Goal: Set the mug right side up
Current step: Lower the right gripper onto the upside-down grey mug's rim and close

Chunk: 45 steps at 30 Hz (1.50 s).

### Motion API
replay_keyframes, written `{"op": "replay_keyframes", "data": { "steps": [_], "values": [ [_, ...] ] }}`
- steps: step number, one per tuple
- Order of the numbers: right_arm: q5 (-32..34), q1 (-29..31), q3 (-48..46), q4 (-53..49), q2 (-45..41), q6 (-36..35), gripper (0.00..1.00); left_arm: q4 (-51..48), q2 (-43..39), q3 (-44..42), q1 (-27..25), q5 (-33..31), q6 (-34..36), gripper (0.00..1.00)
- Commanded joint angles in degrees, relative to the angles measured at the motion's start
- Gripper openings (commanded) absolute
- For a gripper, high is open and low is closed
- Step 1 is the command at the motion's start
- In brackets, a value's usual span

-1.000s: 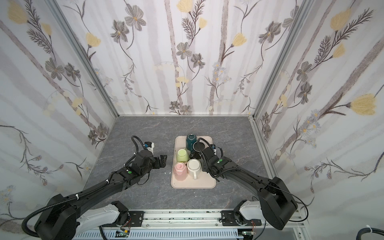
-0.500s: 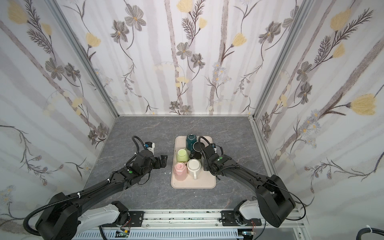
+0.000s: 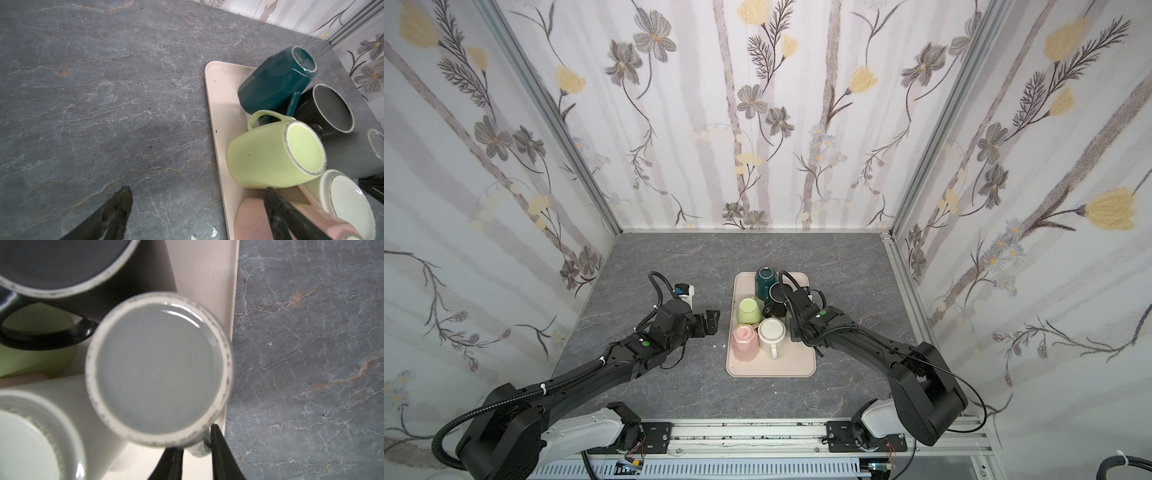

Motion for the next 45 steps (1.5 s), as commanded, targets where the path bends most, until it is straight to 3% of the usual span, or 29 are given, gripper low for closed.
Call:
{"op": "replay_keyframes", "data": {
  "steps": [1, 13, 26, 31, 38, 45],
  "values": [
    [-0.6, 0.0, 0.2, 4.1, 0.7, -1.3, 0.24, 1.7, 0.5, 0.1, 0.1, 0.3, -0.5, 1.00],
    [1.4, -0.2, 1.0, 4.1, 1.0, 0.4, 0.14, 1.8, 1.3, 0.4, 0.0, 1.1, -0.9, 1.00],
    [2.4, -0.9, 0.6, 3.2, 2.3, 1.5, 0.15, 1.5, 0.3, 0.3, 0.0, 1.3, -1.2, 1.00],
    [2.6, -1.3, 0.7, 3.3, 2.6, 1.6, 0.09, 1.5, 0.1, 0.2, 0.1, 1.3, -1.4, 1.00],
    [2.4, -1.5, -0.1, 3.3, -0.4, 1.6, 0.00, 1.6, 0.1, 0.1, 0.1, 1.9, -1.7, 1.00],
    [-0.1, -2.2, -2.0, 5.0, -4.7, 1.7, 0.00, 1.9, -0.1, 0.0, 0.1, 2.3, -2.2, 1.00]
  ]
}}
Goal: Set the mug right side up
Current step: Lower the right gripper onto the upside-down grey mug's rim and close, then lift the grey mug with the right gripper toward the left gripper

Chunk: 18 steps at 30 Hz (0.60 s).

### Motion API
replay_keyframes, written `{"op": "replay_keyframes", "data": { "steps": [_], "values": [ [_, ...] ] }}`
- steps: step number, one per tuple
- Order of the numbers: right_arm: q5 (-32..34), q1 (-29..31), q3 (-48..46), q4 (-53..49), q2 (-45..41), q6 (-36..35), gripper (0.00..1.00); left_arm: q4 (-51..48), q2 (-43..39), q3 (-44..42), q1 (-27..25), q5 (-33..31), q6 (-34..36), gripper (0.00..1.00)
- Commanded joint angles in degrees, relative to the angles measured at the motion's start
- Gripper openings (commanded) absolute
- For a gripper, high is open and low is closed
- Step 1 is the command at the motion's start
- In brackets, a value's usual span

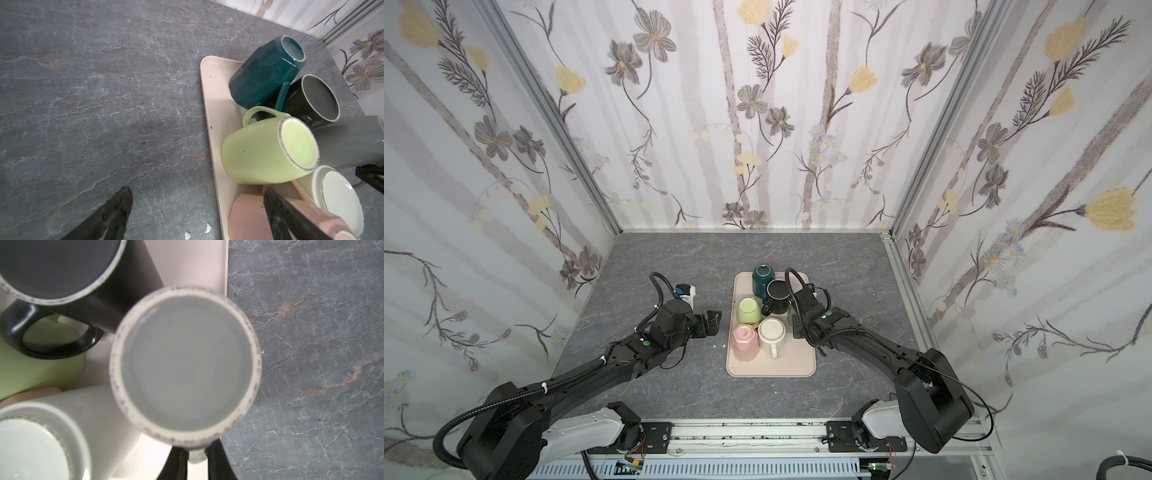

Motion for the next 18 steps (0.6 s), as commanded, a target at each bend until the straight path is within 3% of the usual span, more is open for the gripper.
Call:
{"op": "replay_keyframes", "data": {
  "steps": [1, 18],
  "values": [
    [-0.1, -0.2, -0.7, 3.4, -1.6, 0.4, 0.00, 1.8, -0.2, 0.0, 0.1, 0.3, -0.9, 1.00],
    [-9.7, -1.8, -8.9, 15.1, -16.0, 1.6, 0.00, 1.9, 0.0, -0.1, 0.1, 0.4, -1.3, 1.00]
  ]
}}
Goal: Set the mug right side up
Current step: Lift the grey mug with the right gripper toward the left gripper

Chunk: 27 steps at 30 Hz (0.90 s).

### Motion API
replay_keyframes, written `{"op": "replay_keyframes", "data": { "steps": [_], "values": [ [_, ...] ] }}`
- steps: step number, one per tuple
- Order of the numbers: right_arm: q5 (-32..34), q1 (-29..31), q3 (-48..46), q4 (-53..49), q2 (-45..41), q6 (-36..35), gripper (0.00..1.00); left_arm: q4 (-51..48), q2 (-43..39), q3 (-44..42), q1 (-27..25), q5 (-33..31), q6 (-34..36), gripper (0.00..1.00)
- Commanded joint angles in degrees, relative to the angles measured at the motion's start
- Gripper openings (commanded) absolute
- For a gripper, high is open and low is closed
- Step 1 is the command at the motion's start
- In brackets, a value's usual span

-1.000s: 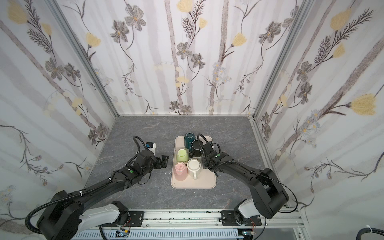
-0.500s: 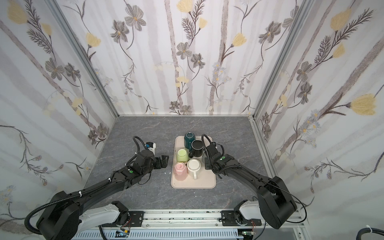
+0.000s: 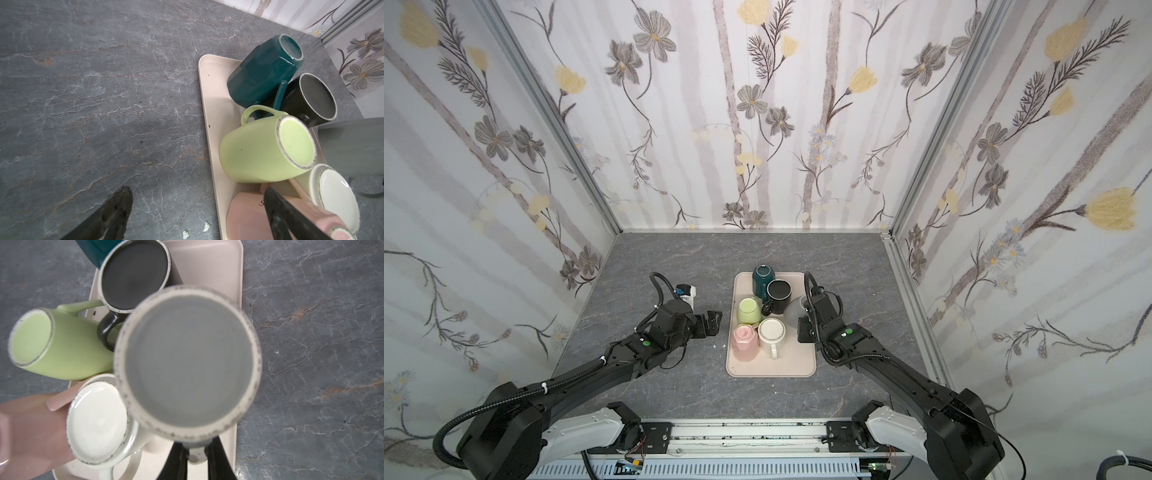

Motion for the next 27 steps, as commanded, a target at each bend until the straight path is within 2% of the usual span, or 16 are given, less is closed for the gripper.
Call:
{"op": "replay_keyframes", "data": {
  "steps": [1, 8, 12, 16, 21, 27],
  "values": [
    [-2.1, -0.3, -0.9, 8.7, -2.4, 1.2, 0.00, 2.0, 0.1, -0.1, 0.1, -0.3, -1.1, 1.00],
    [-7.1, -0.9, -1.6, 13.2, -6.3, 2.0, 0.00, 2.0, 0.7, 0.0, 0.1, -0.4, -1.1, 1.00],
    [-10.0, -1.1, -2.7, 18.3, -6.9, 5.7, 0.00, 2.1, 1.2, 0.3, 0.0, -0.2, -1.4, 1.00],
    [-13.7, -1.4, -3.7, 25.0, -5.8, 6.8, 0.00, 2.7, 1.4, 0.1, 0.0, -0.5, -2.3, 1.00],
    [-14.0, -2.5, -2.3, 26.5, -3.7, 6.7, 0.00, 2.1, 2.2, 1.2, 0.0, -0.2, -3.4, 1.00],
    [-19.8, -3.5, -2.0, 32.2, -1.3, 7.2, 0.00, 1.3, 1.9, 3.1, 0.1, 2.7, -6.0, 1.00]
  ]
}}
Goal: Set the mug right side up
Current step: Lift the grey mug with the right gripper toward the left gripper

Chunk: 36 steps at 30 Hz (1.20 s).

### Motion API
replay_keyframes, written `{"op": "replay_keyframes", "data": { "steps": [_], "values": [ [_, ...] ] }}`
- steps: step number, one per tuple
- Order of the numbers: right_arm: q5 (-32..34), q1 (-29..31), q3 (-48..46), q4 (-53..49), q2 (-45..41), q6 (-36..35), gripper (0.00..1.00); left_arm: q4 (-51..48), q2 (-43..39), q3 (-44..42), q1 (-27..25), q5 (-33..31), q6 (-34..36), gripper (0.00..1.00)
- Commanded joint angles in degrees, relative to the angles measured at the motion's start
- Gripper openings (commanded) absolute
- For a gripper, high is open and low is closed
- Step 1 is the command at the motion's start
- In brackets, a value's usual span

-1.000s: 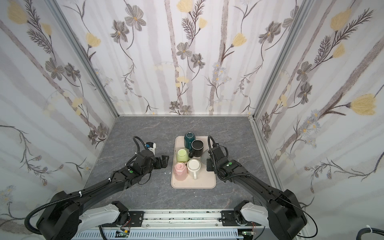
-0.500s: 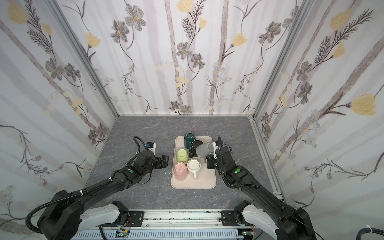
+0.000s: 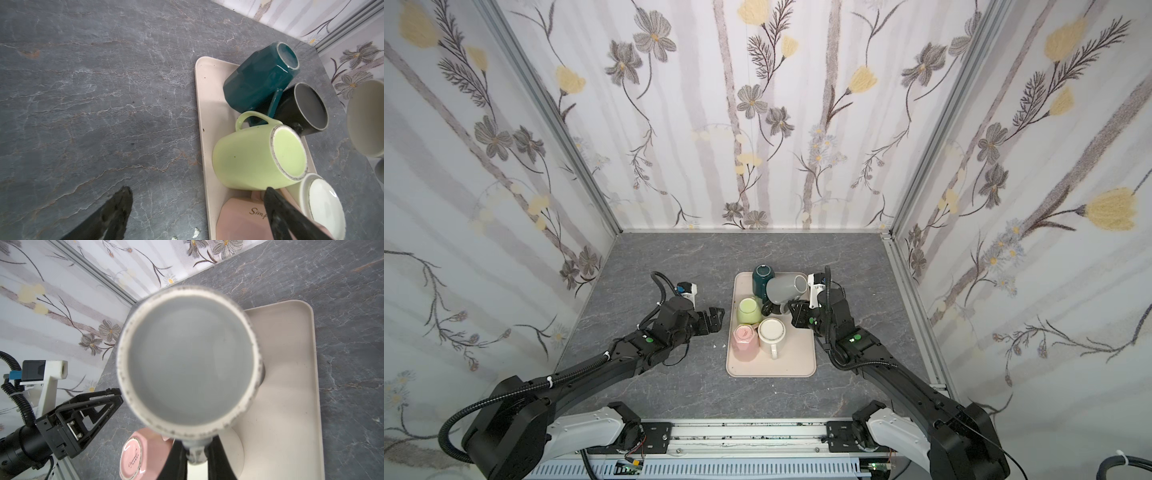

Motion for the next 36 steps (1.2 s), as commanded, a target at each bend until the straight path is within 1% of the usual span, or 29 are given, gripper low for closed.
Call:
{"op": "replay_keyframes", "data": {
  "steps": [1, 4, 9, 11, 15, 18, 21, 25, 34, 36],
  "values": [
    [-4.9, -0.1, 1.3, 10.1, 1.1, 0.5, 0.00, 0.2, -0.4, 1.6, 0.0, 1.6, -2.4, 1.00],
    [-7.0, -0.1, 1.7, 12.6, 2.5, 1.0, 0.00, -0.1, -0.9, 3.2, 0.0, 3.1, -4.3, 1.00],
    [-8.5, -0.2, 3.3, 14.3, 4.5, 2.1, 0.00, 0.5, -1.1, 5.8, 0.1, 5.3, -5.7, 1.00],
    [-8.8, -0.2, 4.0, 15.4, 5.0, 2.3, 0.00, 3.3, -1.1, 5.9, 0.0, 7.3, -5.7, 1.00],
    [-9.3, -0.2, 5.5, 16.7, 5.9, 2.4, 0.00, 8.9, -0.5, 5.1, 0.1, 10.8, -8.5, 1.00],
    [-9.2, -0.2, 5.4, 18.9, 6.1, 2.6, 0.00, 8.0, 0.4, 7.4, 0.1, 13.2, -8.4, 1.00],
    [-8.6, -0.5, 5.5, 20.1, 6.4, 1.9, 0.00, 6.5, 0.9, 9.7, 0.0, 13.1, -8.4, 1.00],
    [-8.5, -1.2, 5.2, 22.2, 6.6, 2.1, 0.00, 8.1, 1.4, 10.9, 0.1, 13.5, -10.2, 1.00],
    [-12.1, -2.2, 4.9, 28.2, 8.2, 3.6, 0.00, 8.4, 3.2, 12.9, 0.0, 16.8, -13.8, 1.00],
    [-12.6, -2.2, 4.5, 30.1, 8.5, 4.2, 0.00, 7.5, 3.0, 13.4, -0.5, 16.3, -12.8, 1.00]
  ]
}}
